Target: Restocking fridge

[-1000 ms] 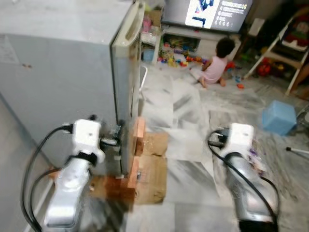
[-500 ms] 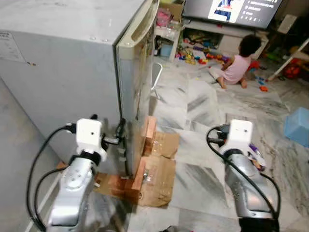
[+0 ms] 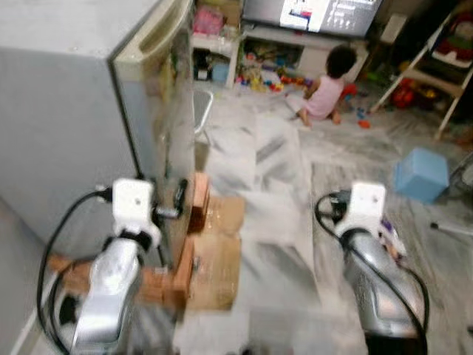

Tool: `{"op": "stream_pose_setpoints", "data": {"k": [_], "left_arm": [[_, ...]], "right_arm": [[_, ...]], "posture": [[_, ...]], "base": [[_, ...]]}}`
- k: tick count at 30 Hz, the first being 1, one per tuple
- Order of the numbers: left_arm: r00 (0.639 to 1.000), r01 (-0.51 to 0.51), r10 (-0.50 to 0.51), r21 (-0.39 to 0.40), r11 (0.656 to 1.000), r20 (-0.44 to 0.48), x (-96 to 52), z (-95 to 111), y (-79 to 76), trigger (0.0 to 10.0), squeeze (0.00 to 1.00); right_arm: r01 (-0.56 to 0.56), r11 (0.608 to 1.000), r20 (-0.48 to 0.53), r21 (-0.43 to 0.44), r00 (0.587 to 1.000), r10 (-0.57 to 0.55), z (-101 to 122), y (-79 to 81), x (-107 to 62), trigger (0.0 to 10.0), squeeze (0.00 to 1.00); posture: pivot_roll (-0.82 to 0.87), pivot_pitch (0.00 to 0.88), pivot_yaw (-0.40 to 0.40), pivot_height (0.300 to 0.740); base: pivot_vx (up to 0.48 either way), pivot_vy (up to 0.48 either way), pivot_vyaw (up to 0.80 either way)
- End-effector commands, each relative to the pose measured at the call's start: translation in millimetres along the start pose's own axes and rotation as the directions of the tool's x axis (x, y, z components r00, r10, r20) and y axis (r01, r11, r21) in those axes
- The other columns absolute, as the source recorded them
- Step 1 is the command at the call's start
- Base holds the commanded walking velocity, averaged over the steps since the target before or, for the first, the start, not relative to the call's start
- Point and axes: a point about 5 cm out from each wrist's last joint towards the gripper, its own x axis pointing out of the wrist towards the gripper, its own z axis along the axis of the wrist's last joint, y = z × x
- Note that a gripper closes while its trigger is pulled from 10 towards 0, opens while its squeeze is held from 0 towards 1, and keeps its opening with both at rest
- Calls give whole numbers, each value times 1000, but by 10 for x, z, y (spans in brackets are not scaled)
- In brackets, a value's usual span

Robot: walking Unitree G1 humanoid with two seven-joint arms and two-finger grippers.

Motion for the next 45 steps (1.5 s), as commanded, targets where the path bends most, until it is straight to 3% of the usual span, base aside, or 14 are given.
{"op": "stream_pose_setpoints", "data": {"k": [1, 5, 11, 14, 18, 24, 36, 40, 45], "left_arm": [[1000, -18, 18, 4, 1000, -6, 16, -7, -4, 10000, 0], [998, -53, 53, 3, 999, -20, 45, -36, 57, 10000, 0], [996, -85, 85, -5, 996, -34, 208, -97, 124, 10000, 0], [994, -105, 104, -26, 994, -39, 327, -107, 158, 10000, 0], [995, -93, 92, -33, 995, -26, 597, -47, 184, 10000, 0], [997, -75, 74, -44, 996, -12, 824, 15, 167, 10000, 0], [994, -108, 108, -13, 994, 13, 1041, 111, 231, 10000, 0], [979, -204, 203, 28, 979, 26, 1089, 168, 310, 10000, 0], [970, -240, 240, -14, 971, 24, 1106, 163, 351, 10000, 0]], "right_arm": [[28, 1000, 23, -10, 999, -28, 51, -71, -2, 10000, 0], [28, 1000, 20, -12, 999, -28, 43, -73, -13, 10000, 0], [27, 999, 5, -17, 1000, -27, -5, -97, -76, 10000, 0], [28, 999, -2, -14, 1000, -28, -16, -125, -129, 10000, 0], [6, 1000, -12, -3, 1000, -6, -21, -179, -276, 10000, 0], [2, 1000, -44, -12, 999, -3, -90, -252, -511, 10000, 0], [11, 1000, -63, -3, 998, -11, -84, -254, -581, 10000, 0], [9, 1000, -67, 2, 998, -8, -88, -235, -563, 10000, 0], [8, 1000, -62, 11, 998, -7, -73, -201, -527, 10000, 0]], "posture": [[69, 0, -92, 740], [69, 0, -92, 740], [53, 0, -89, 740], [26, 8, -82, 740], [-36, 53, -63, 740], [-91, 91, -34, 740], [-92, 98, -21, 740], [-83, 91, -20, 740], [-73, 84, -17, 740]], "base": [[0, 0, 0], [0, 0, 0], [0, 0, 0], [0, 0, 0], [0, 0, 0], [0, 0, 0], [0, 0, 0], [0, 0, 0], [0, 0, 0]]}}
